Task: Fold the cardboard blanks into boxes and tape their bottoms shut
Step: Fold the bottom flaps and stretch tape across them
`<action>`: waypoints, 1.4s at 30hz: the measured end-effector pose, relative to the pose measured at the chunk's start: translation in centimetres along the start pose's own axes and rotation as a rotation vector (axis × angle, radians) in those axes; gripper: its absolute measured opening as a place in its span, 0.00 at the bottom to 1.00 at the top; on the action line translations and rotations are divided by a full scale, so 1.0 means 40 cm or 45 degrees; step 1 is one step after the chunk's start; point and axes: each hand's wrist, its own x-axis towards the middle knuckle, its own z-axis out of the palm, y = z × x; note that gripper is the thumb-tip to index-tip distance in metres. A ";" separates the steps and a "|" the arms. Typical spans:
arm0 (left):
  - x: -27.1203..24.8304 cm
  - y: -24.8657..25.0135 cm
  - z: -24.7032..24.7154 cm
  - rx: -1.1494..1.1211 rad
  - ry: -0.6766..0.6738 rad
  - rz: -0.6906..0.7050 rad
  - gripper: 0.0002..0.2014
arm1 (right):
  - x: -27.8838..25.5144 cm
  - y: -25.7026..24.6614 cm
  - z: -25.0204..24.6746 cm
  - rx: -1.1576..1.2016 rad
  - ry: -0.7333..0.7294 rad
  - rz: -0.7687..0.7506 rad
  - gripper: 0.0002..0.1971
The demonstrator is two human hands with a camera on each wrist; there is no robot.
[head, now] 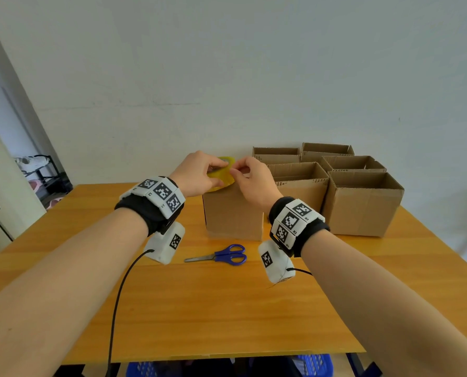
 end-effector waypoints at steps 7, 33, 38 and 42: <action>-0.009 0.008 0.002 -0.007 0.021 0.023 0.25 | 0.014 0.008 0.001 0.120 0.055 0.089 0.09; 0.003 0.000 -0.006 -0.051 0.014 0.010 0.20 | 0.010 0.008 -0.018 0.219 -0.017 0.126 0.13; 0.008 -0.005 -0.002 -0.052 0.010 0.025 0.21 | 0.012 0.017 -0.022 0.163 -0.010 0.141 0.12; 0.010 -0.014 0.000 -0.070 -0.006 0.061 0.22 | 0.008 0.021 -0.025 0.099 -0.055 0.098 0.08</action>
